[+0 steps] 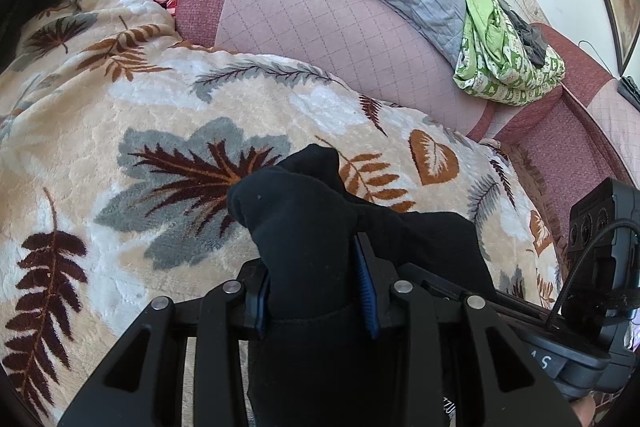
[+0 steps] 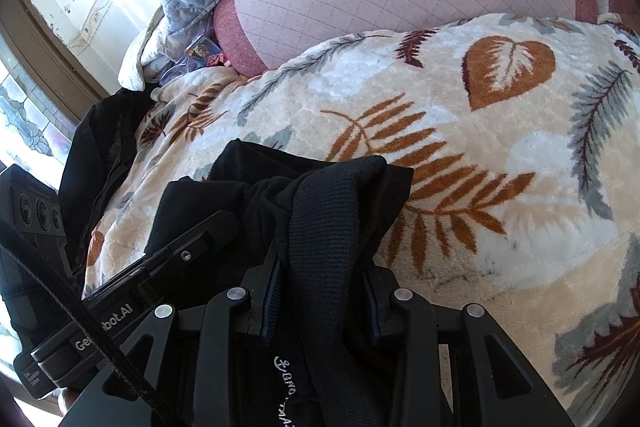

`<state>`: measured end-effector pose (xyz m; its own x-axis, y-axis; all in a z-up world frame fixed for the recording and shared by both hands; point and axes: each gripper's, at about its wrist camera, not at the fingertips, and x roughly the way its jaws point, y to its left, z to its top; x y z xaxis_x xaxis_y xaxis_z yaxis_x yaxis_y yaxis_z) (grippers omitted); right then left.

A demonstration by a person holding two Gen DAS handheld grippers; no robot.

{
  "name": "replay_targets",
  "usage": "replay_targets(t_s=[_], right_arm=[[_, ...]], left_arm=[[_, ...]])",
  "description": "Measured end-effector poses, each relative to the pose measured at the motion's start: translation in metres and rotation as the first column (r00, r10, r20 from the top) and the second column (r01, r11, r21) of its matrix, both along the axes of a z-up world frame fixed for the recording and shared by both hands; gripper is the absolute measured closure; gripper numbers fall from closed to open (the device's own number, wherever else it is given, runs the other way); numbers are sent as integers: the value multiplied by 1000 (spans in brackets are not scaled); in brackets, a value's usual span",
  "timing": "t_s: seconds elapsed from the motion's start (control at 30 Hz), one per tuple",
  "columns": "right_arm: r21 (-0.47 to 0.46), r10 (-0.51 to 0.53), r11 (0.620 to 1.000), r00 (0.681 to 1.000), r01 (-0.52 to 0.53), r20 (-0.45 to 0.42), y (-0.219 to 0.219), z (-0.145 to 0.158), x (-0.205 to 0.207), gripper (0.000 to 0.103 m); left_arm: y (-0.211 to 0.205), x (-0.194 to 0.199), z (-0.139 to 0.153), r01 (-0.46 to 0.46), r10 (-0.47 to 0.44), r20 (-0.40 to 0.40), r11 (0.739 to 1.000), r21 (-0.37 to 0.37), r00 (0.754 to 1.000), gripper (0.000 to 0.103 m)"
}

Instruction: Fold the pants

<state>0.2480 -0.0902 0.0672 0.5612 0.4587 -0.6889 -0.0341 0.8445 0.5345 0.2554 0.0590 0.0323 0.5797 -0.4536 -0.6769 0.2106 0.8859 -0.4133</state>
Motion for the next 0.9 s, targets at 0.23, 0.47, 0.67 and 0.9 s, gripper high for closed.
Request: replay_targets(t_s=[0.23,0.47,0.67,0.9], right_arm=[[8,-15,1000,1000,15,-20,-5,-12,5,64],[19,-25,999,999,25,-37,-11,-22,10,54],[102,-49,993,995,57,-83,-24,-34,14,49],[76,-6,997,998,11,-66,-19,-17,6,68]], left_arm=[[-2,1,-4,-8,8,-14,1000,28,1000,56],[0,2,-7,-25,26,-43,999,24,999,44],[-3,-5,2,-13,14,-48,1000,28,999,34],[12,-8,4,-14,11,-83,999,-39,996,34]])
